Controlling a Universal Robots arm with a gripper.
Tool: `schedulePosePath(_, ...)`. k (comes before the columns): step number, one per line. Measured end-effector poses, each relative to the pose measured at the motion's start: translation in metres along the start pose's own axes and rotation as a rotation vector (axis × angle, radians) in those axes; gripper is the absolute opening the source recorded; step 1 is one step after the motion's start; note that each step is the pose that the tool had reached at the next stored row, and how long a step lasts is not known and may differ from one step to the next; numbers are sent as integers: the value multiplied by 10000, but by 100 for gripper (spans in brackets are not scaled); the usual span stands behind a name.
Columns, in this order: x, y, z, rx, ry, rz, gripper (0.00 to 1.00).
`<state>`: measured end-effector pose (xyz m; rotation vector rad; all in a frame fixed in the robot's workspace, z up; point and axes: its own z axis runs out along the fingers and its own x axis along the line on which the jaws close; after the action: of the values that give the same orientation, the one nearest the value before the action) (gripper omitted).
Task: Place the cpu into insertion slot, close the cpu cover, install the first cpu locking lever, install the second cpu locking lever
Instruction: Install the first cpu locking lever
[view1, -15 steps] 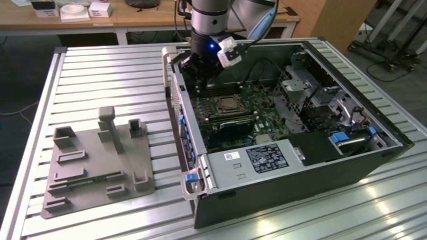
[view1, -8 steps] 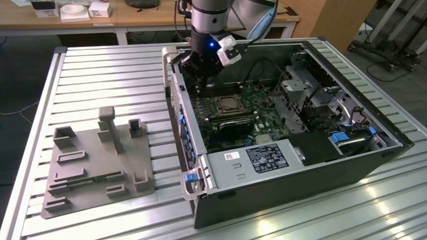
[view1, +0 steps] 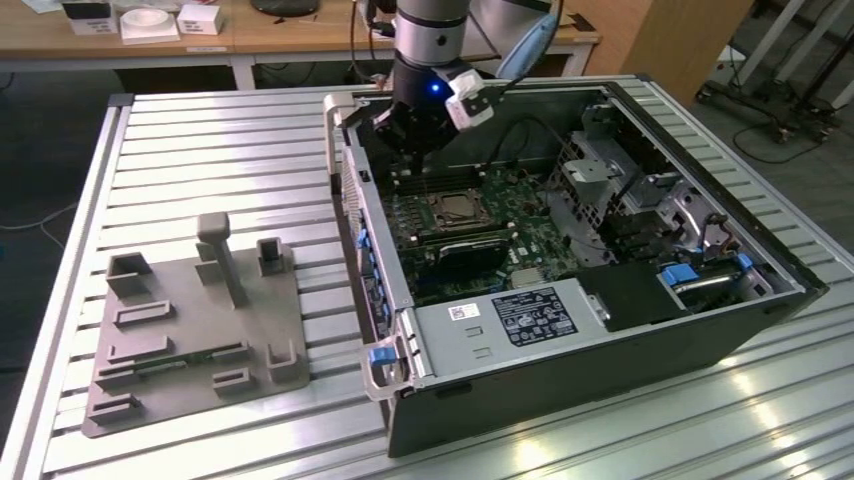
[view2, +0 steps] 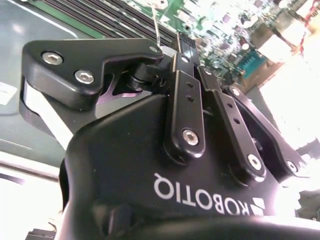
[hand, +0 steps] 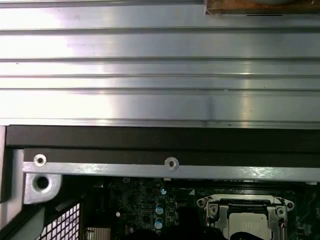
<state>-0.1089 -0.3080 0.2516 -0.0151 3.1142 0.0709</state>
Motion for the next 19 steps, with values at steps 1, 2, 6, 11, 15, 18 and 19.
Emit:
schedulePosePath(1,-23,0,1,-1,0,-4,11)
schedulePosePath(2,-44,1,1,-1,0,-7,11)
schedulePosePath(6,-133,0,3,-3,1,-20,11)
schedulePosePath(11,-227,-1,6,-3,2,-32,11)
schedulePosePath(15,-308,-2,8,-3,4,-37,11)
schedulePosePath(18,-366,-2,12,-2,6,-40,11)
schedulePosePath(19,-377,-2,13,-3,5,-41,11)
